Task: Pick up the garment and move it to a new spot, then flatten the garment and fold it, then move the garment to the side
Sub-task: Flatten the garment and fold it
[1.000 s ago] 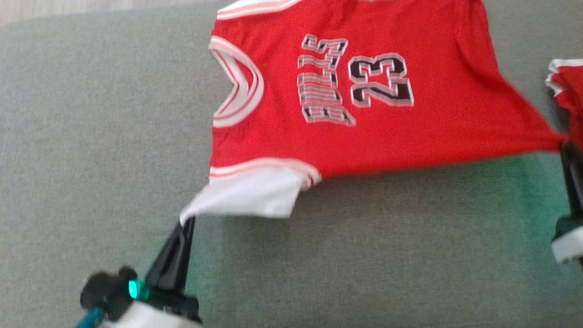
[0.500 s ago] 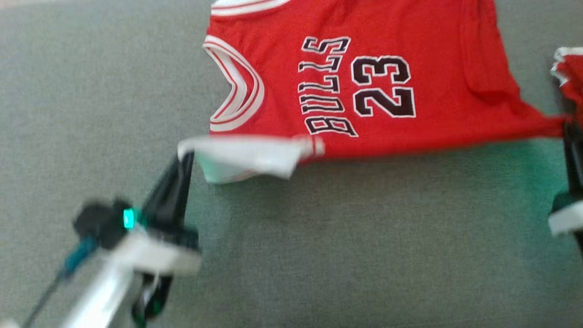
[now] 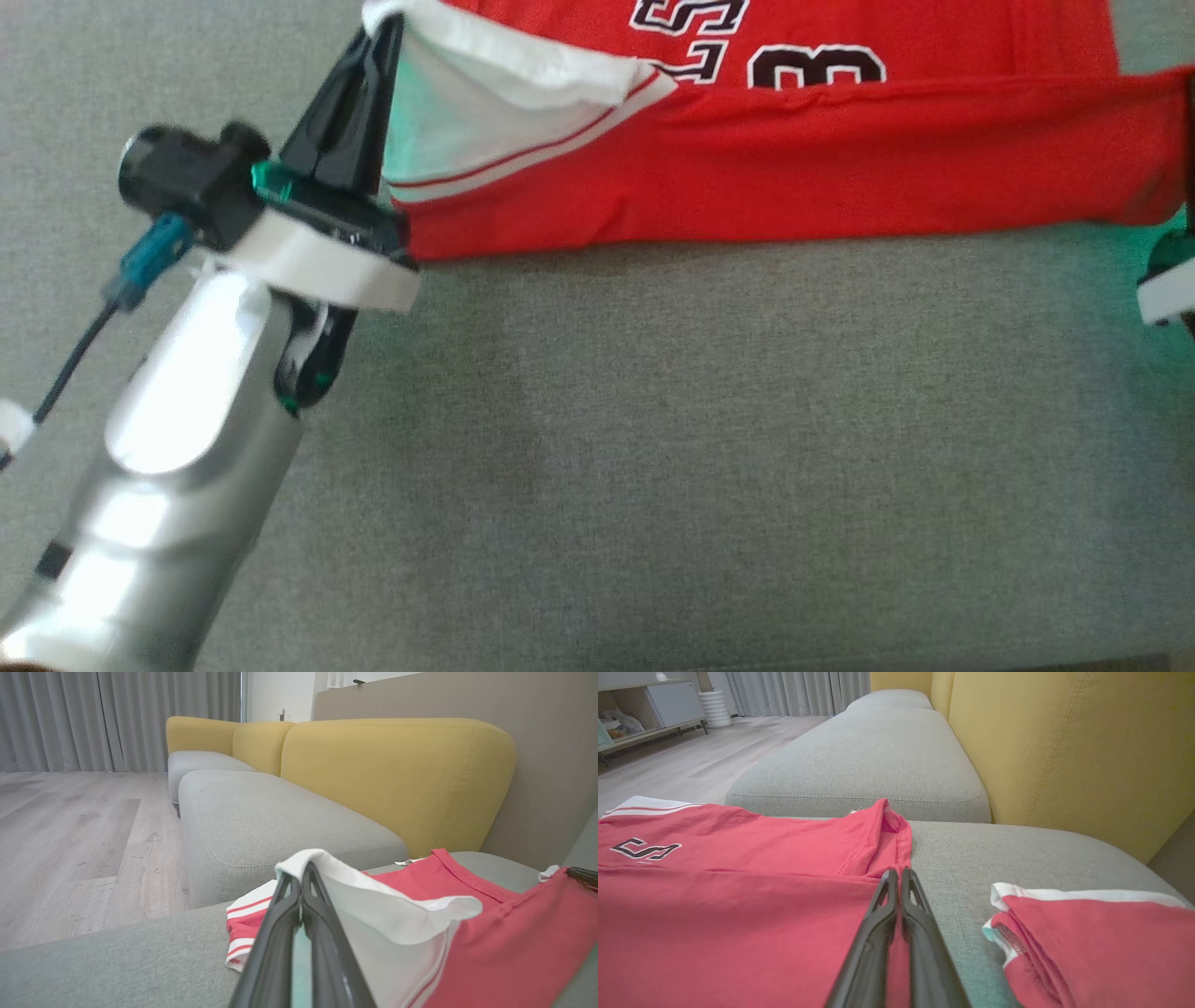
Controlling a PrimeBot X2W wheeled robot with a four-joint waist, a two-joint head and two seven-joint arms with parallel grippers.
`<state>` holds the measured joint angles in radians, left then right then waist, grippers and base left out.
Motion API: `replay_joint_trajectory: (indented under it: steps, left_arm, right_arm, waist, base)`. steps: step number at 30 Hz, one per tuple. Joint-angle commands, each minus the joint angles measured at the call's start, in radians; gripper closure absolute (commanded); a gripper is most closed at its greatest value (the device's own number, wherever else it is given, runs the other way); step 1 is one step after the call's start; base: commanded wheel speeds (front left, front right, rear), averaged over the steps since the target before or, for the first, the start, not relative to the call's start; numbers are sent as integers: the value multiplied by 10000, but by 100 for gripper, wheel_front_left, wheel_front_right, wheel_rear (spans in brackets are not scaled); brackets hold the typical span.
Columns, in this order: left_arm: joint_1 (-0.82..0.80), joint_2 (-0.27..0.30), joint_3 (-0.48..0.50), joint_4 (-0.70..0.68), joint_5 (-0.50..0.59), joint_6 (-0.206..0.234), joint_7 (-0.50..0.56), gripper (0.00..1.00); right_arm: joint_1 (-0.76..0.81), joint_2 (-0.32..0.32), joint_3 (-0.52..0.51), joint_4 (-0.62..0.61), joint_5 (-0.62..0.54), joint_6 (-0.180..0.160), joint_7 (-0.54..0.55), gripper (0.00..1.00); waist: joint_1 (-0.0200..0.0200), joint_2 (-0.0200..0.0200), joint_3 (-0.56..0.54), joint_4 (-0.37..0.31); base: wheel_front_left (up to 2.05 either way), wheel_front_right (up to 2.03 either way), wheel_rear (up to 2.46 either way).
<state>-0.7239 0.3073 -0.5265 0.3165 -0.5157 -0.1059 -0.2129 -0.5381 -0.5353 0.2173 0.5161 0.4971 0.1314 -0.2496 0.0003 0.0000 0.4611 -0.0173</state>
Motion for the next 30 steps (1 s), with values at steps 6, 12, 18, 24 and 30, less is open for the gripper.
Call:
replay_joint_trajectory:
  steps: [6,12,18,24,30]
  left_arm:
    - [-487,-394,579,843,175,178,-439,0]
    - [1248,-984,1085,125,590,746,-483,0]
    - [2696,-1424,1386,205,842,845,-486,0]
    - [2819,-1586,1374,1301,790,701,-476,0]
    - [2406,-1702,1127,2454,710,348,-372,100]
  right_arm:
    - [-477,-7,301,353,477,-7,-113,0]
    - [135,309,-315,-207,239,-7,-119,0]
    - [898,644,-779,-662,-46,-7,-120,0]
    - [1085,792,-889,-762,-159,-7,-121,0]
    - [1122,832,-754,-551,-107,-7,-121,0]
  waist:
    - [-3,0,204,26]
    - [-3,0,-63,36]
    - [-3,0,-242,28]
    - [-3,0,-254,-29]
    - [-3,0,-242,-58]
  base:
    - [0,0,0]
    - [0,0,0]
    - [0,0,0]
    - [0,0,0]
    - [0,0,0]
